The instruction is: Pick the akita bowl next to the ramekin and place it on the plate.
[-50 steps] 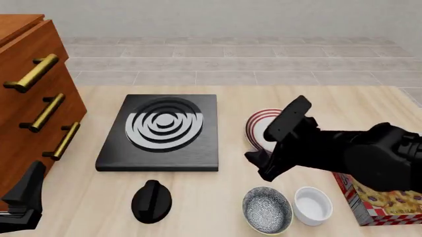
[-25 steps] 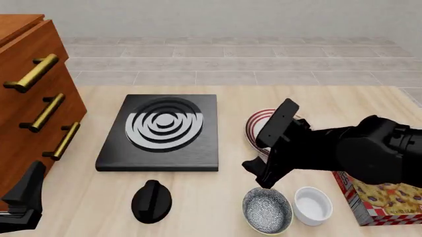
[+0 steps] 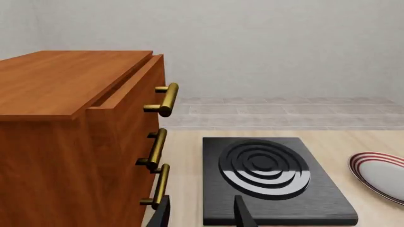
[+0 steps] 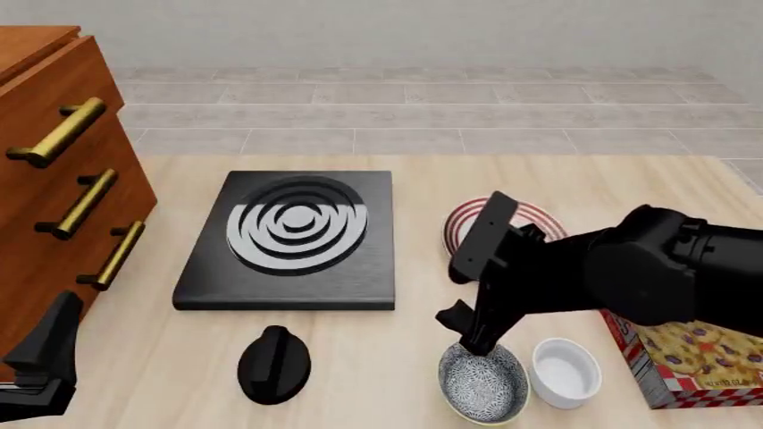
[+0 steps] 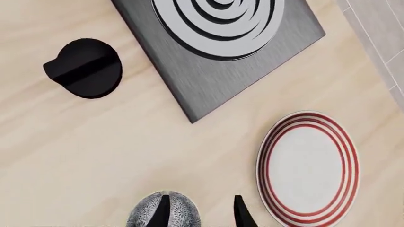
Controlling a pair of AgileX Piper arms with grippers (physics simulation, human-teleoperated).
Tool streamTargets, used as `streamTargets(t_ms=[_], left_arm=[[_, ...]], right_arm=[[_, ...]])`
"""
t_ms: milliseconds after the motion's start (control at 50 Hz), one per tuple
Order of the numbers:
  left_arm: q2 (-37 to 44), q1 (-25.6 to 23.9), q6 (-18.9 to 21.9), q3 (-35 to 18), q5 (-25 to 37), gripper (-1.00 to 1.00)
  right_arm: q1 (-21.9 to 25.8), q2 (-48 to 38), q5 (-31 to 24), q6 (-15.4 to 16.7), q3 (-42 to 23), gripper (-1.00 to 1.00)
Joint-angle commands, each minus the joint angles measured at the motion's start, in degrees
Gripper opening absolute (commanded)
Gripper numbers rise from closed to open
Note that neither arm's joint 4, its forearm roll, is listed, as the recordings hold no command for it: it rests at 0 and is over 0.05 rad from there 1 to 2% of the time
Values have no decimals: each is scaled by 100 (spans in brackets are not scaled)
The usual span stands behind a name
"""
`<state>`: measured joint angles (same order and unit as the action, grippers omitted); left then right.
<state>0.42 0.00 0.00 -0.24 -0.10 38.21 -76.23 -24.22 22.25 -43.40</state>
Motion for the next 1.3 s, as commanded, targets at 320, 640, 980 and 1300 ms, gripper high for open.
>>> streamTargets(t_ms=[320,640,980,1300], left_arm=[[0,0,0,0,0,100],[0,0,0,0,0,100],[0,0,0,0,0,100],[0,0,0,0,0,100]], right_arm=[[-298,-292,-348,502,-132,100],[-286,-252,-491,547,27,100],[-399,-306,-565,748,56,100],[-678,-435,-536,1157,162,100]])
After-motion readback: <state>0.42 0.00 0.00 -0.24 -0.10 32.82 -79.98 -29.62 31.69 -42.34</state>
